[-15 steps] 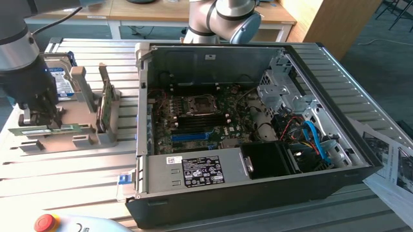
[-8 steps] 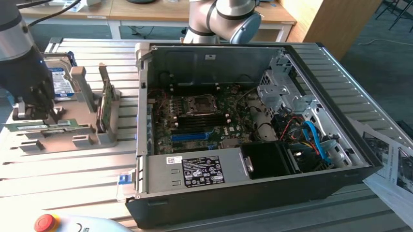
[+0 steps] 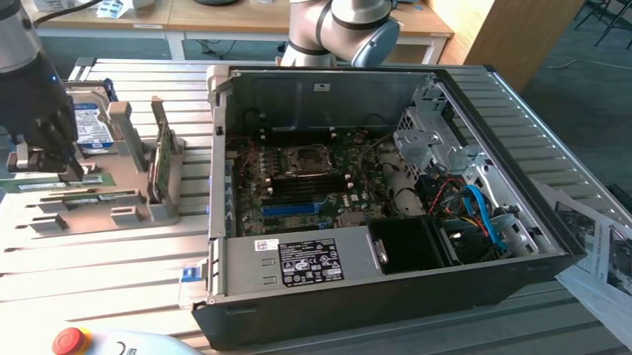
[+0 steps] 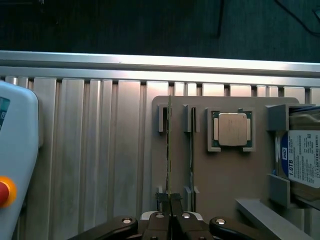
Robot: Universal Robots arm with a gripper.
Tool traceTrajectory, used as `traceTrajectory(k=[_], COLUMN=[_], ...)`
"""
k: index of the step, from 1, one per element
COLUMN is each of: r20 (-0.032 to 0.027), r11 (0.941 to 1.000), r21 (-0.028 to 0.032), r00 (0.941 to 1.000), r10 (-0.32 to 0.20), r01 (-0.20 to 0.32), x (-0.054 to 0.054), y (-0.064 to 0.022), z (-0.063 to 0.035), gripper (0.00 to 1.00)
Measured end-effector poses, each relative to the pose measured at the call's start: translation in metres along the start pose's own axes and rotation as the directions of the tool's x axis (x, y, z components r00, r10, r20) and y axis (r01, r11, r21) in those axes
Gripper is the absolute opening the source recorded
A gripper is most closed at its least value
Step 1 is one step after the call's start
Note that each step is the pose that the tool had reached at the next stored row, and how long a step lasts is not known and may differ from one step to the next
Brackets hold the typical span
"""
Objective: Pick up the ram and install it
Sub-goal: 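Pick up the ram and move it above insertion slot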
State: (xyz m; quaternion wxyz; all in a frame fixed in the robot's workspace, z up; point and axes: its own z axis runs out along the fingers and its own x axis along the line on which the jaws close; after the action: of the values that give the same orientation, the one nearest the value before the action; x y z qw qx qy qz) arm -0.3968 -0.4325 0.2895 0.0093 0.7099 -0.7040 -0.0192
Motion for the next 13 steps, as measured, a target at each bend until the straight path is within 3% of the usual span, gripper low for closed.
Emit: traceTrajectory(k=[13], r20=[-0.0040], r11=[1.0000], r21=[0.0000], r00=[1.0000], r10=[0.000], r01=[0.000], x=[-0.001], y=[0.0017], z=[-0.0417], gripper=[0.12])
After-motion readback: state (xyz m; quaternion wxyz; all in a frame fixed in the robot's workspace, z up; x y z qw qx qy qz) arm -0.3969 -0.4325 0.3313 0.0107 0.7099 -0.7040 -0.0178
